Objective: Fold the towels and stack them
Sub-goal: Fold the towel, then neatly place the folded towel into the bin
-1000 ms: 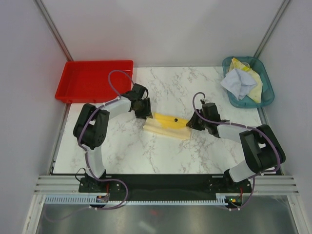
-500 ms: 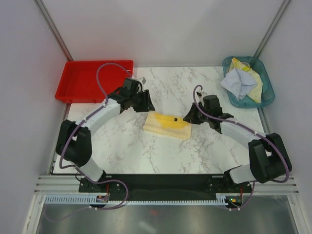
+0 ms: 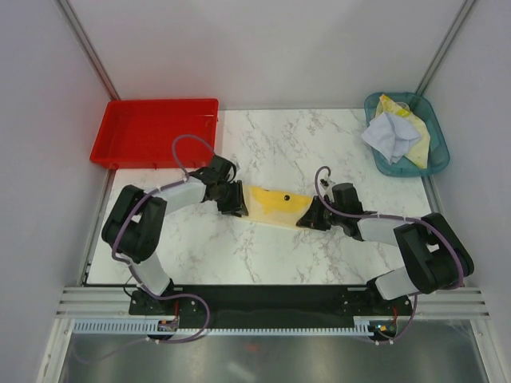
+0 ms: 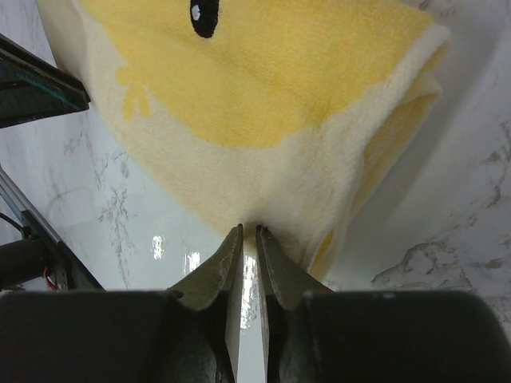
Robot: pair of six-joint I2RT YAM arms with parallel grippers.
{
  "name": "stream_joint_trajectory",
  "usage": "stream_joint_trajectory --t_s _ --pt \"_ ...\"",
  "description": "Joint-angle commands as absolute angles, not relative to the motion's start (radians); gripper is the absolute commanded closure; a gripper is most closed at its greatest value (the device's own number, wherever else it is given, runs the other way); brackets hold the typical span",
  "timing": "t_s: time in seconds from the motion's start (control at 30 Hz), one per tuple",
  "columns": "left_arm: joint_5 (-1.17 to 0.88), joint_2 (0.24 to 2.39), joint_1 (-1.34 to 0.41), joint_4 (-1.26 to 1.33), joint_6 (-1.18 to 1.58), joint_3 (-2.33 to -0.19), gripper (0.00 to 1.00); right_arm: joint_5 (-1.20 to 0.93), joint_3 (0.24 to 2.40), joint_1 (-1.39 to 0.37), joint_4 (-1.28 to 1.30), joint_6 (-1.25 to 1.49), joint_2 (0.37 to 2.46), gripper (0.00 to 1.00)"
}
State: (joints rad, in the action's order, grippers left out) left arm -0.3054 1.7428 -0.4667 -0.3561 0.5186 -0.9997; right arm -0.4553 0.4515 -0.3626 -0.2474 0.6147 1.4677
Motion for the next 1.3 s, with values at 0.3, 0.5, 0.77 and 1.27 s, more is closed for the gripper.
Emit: stream_joint_trajectory --t_s 0.3,0.5,0.77,1.27 --pt "-0.148 1.623 -0.456 -0.538 0.45 -1.161 0.46 -0.489 0.509 -0.307 -0.075 0.511 1.318 0.76" --pt "-0.16 1.747 -0.442 -0.523 0.37 -1.184 0.42 -0.48 0.555 -0.304 -0.048 0.491 1.348 0.75" --pt "-0.262 1.844 -0.425 -0.471 0.305 -1.19 0.4 -0.42 0.506 -0.273 -0.031 0.437 1.364 0.75" --pt "-0.336 1.908 -0.42 -0.431 0.302 -1.192 0.38 -0.423 0.592 -0.275 0.146 0.488 1.025 0.47"
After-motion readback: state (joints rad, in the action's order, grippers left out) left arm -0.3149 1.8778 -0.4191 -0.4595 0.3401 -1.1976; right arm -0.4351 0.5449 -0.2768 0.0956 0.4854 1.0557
